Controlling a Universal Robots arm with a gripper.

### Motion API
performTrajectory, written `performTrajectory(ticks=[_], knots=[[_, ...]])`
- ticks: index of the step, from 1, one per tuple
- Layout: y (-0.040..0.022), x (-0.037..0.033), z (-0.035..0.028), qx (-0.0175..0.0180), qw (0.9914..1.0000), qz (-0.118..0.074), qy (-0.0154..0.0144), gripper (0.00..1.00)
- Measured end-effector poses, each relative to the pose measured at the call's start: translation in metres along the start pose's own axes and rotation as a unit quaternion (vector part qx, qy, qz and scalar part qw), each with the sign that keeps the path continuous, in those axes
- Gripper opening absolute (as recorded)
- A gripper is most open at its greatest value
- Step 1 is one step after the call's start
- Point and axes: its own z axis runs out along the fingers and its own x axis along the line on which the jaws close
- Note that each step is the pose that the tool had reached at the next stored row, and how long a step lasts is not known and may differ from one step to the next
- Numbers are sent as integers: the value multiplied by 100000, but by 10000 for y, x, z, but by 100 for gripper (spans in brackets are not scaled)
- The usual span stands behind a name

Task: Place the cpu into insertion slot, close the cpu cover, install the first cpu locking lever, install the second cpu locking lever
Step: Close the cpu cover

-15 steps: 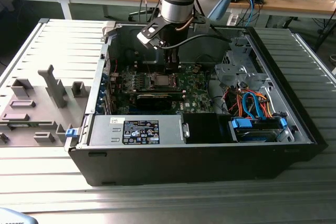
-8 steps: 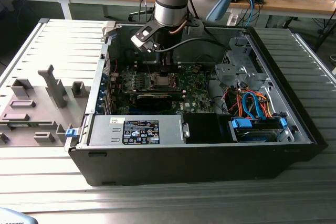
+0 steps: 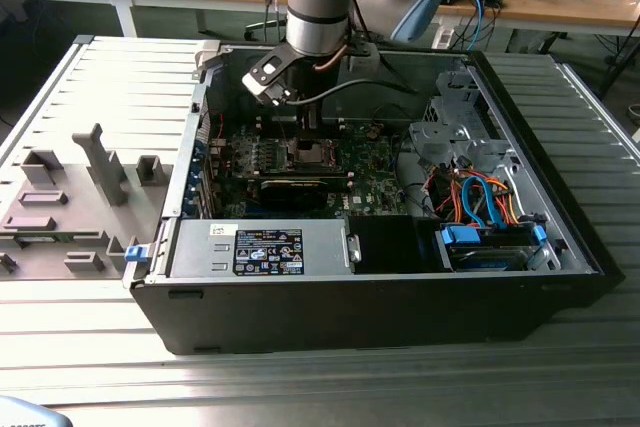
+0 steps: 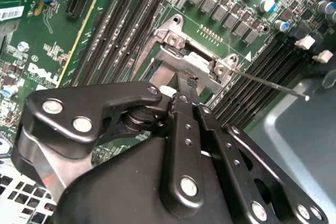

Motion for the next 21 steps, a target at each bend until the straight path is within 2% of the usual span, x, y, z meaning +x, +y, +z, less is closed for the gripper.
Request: performTrajectory(ticks=[7,21], knots=[[-42,5,58,-3,100000,0,2,11],[-71,9,138,0,100000,-2,-2,11]])
